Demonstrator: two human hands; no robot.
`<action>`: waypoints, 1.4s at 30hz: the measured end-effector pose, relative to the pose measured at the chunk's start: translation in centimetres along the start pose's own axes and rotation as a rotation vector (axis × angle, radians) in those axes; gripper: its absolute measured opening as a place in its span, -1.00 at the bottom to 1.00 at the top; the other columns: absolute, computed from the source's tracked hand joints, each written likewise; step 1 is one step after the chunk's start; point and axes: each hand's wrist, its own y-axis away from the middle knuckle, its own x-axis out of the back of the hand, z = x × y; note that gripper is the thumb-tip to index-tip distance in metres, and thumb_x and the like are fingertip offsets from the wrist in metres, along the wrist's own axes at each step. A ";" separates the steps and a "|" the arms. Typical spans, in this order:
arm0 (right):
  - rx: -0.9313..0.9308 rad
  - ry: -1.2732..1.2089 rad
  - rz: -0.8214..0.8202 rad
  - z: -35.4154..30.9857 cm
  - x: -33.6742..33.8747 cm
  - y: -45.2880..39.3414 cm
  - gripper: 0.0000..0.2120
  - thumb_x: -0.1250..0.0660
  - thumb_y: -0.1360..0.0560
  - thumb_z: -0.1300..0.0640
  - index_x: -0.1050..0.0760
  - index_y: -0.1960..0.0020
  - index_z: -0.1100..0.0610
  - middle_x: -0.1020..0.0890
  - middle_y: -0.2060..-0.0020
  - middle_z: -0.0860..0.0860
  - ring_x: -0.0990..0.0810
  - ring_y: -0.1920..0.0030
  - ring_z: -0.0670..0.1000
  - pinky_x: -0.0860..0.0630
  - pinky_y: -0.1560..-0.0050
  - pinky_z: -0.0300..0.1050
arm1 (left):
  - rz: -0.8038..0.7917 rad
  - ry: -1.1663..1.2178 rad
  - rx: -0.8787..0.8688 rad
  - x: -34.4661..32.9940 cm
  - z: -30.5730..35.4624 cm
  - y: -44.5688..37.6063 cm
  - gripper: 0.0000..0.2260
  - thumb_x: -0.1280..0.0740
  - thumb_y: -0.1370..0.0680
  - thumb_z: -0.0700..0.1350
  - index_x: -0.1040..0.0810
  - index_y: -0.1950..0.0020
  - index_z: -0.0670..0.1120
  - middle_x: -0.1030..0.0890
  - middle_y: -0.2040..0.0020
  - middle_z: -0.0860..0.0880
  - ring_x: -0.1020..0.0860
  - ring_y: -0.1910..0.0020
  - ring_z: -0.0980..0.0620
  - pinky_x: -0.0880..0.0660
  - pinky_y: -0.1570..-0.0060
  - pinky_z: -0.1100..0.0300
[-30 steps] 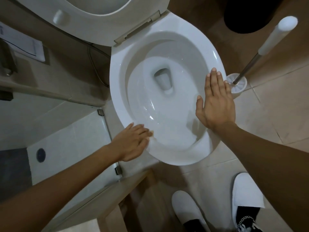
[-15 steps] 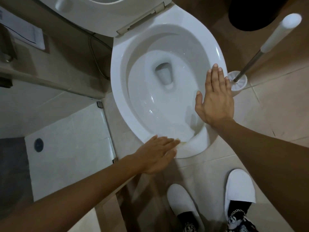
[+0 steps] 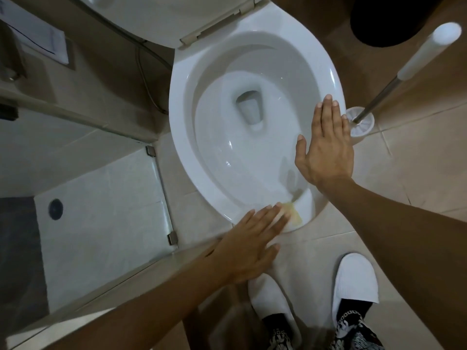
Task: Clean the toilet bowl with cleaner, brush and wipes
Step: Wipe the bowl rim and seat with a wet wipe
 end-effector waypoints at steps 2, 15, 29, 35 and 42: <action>-0.001 -0.005 0.006 0.0 -0.1 0.0 -0.33 0.10 -0.58 -0.12 0.09 -0.56 0.24 0.05 -0.55 0.15 0.08 -0.55 0.11 0.19 -0.48 0.00 | 0.037 -0.102 -0.050 -1.6 -1.5 1.7 -0.48 0.02 -0.65 0.05 0.18 -0.56 0.06 0.17 -0.57 0.05 0.20 -0.53 0.09 0.27 -0.48 0.16; 0.003 -0.014 0.004 0.1 -0.1 0.0 -0.32 0.11 -0.57 -0.11 0.09 -0.56 0.25 0.06 -0.55 0.17 0.09 -0.55 0.11 0.14 -0.52 0.01 | 0.233 -0.062 0.297 -0.9 -7.2 3.0 -0.47 0.23 -0.62 0.17 0.20 -0.56 0.03 0.21 -0.56 0.09 0.22 -0.53 0.11 0.22 -0.47 0.12; -0.011 -0.065 0.013 0.1 -0.4 0.1 -0.30 0.08 -0.55 -0.12 0.03 -0.55 0.26 0.01 -0.55 0.17 0.04 -0.55 0.12 0.05 -0.53 0.07 | 0.518 0.082 0.511 8.9 -19.2 -4.4 -0.42 0.24 -0.59 0.15 0.20 -0.54 -0.10 0.19 -0.56 -0.03 0.21 -0.53 0.00 0.20 -0.50 0.09; -0.011 -0.087 0.041 0.0 -0.4 0.1 -0.30 0.06 -0.54 -0.12 0.00 -0.55 0.27 -0.02 -0.54 0.17 0.01 -0.55 0.13 0.04 -0.52 0.07 | 0.595 0.073 0.551 14.8 -22.3 -8.8 -0.50 -0.01 -0.65 -0.05 -0.01 -0.55 -0.19 -0.02 -0.56 -0.16 0.01 -0.54 -0.13 0.03 -0.47 -0.05; -0.006 -0.077 0.026 0.1 -0.4 0.1 -0.30 0.05 -0.54 -0.11 0.02 -0.55 0.26 0.01 -0.55 0.16 0.04 -0.55 0.12 0.07 -0.52 0.06 | 0.537 0.068 0.561 11.0 -20.4 -7.6 -0.37 0.25 -0.57 0.14 0.15 -0.54 -0.21 0.14 -0.56 -0.17 0.18 -0.54 -0.11 0.18 -0.51 0.00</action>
